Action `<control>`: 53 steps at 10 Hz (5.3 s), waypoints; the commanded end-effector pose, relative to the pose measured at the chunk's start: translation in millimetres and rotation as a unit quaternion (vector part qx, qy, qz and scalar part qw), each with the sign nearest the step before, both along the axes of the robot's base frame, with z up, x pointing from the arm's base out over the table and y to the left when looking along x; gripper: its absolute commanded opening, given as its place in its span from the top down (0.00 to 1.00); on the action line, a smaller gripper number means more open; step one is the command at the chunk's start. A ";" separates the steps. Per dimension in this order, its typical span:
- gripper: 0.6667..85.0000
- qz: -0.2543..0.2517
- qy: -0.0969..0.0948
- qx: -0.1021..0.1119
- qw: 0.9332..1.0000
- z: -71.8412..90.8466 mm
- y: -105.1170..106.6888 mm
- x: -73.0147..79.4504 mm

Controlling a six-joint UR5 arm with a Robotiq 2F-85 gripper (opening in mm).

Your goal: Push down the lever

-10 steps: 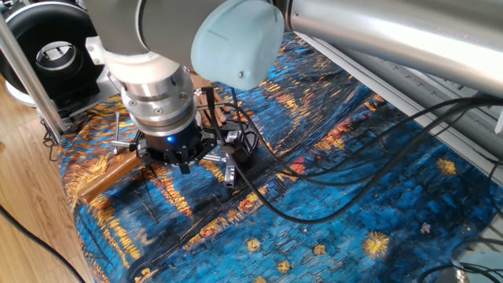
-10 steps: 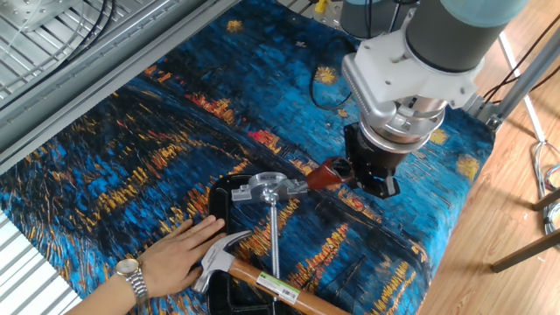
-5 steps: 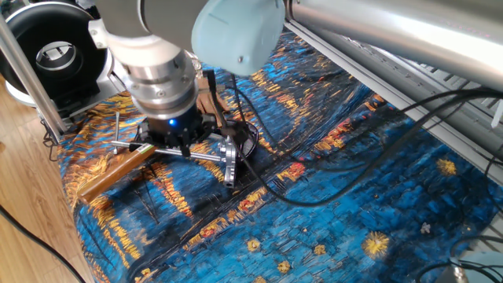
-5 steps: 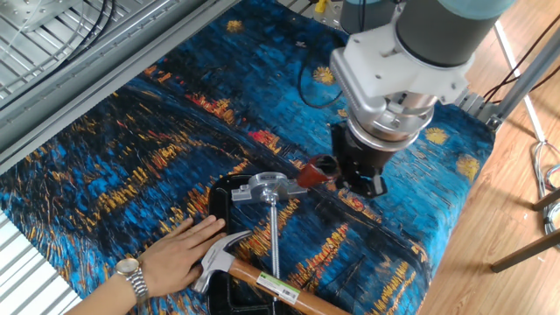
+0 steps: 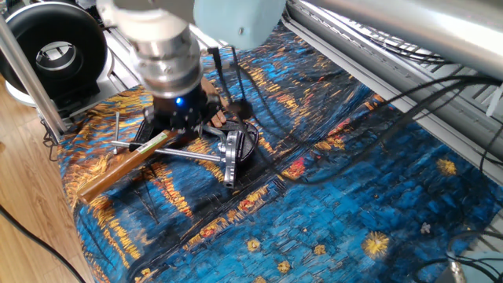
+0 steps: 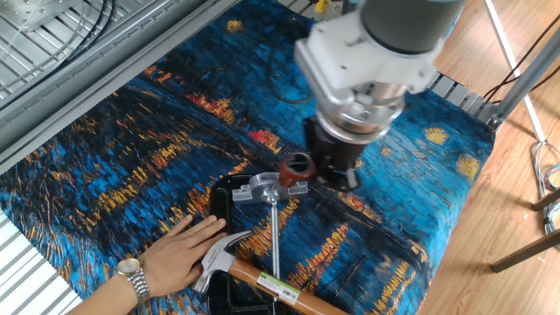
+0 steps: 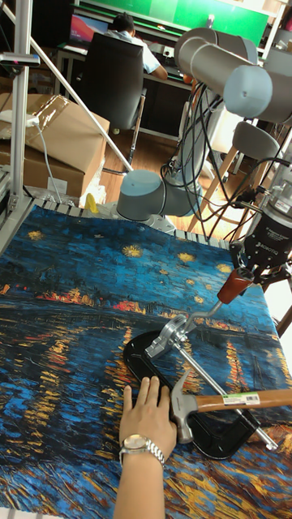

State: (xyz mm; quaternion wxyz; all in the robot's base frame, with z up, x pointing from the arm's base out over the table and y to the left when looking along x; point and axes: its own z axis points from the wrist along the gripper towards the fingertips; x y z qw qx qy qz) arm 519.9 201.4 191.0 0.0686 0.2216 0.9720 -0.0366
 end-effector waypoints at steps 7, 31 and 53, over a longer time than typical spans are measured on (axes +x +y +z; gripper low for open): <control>0.99 0.063 -0.061 -0.026 0.996 1.5 -58.7 65.1; 0.66 0.075 -0.159 -0.120 0.977 12.9 -105.2 114.9; 0.74 0.033 -0.118 -0.043 0.992 -23.3 -80.7 92.8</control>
